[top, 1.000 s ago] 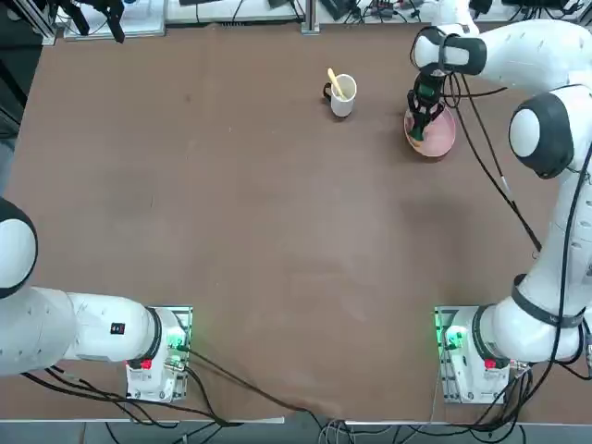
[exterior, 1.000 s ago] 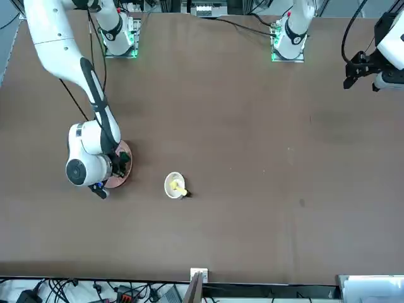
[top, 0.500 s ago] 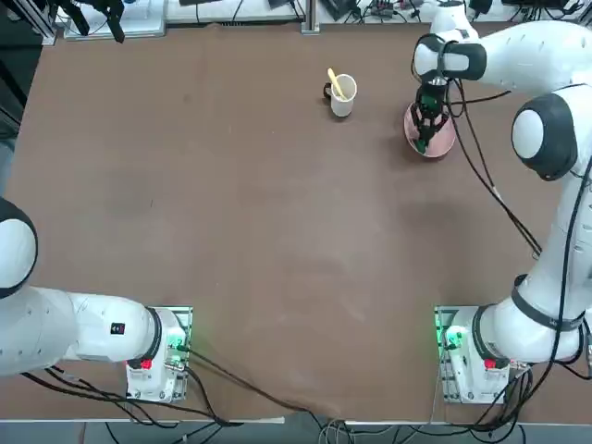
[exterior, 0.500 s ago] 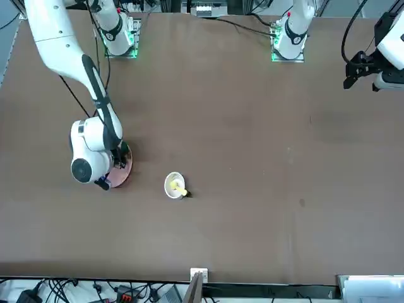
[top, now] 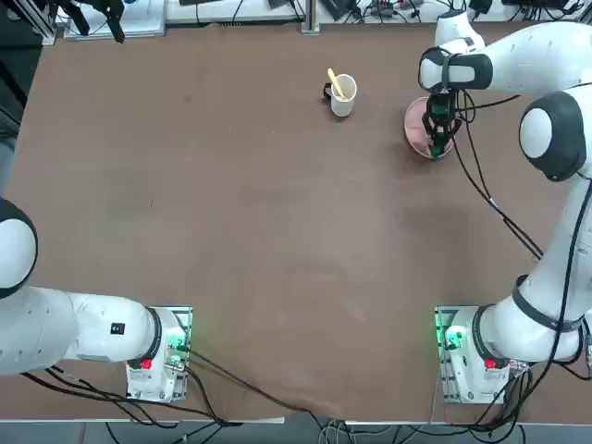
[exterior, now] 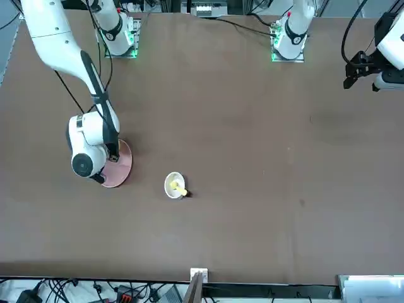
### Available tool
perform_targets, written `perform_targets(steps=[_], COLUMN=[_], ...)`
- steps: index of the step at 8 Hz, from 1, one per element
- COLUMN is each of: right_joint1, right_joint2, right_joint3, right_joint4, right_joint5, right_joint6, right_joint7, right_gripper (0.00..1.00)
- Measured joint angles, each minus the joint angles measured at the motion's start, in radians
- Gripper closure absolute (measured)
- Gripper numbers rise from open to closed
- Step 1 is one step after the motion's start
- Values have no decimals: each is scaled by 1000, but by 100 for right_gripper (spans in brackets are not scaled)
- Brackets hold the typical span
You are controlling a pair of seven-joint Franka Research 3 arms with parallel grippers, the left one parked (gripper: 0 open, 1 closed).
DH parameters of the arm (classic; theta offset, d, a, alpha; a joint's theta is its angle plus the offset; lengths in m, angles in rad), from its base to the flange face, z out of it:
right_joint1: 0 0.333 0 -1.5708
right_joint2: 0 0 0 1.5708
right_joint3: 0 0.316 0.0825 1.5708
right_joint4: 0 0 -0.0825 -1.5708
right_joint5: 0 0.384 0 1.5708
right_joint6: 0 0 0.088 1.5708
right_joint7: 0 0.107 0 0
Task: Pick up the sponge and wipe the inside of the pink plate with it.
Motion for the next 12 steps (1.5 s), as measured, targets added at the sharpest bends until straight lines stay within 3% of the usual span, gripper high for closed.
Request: perform_targets(steps=[5, 8, 10, 12], right_joint1=[-43, -38, -39, -72], right_joint2=[-5, 16, 7, -52], right_joint3=[0, 7, 10, 7], right_joint4=[4, 66, 108, 120], right_joint5=[-37, 36, 52, 54], right_joint6=[86, 133, 69, -65], right_joint7=[0, 0, -20, -135], right_gripper=[92, 92, 92, 92])
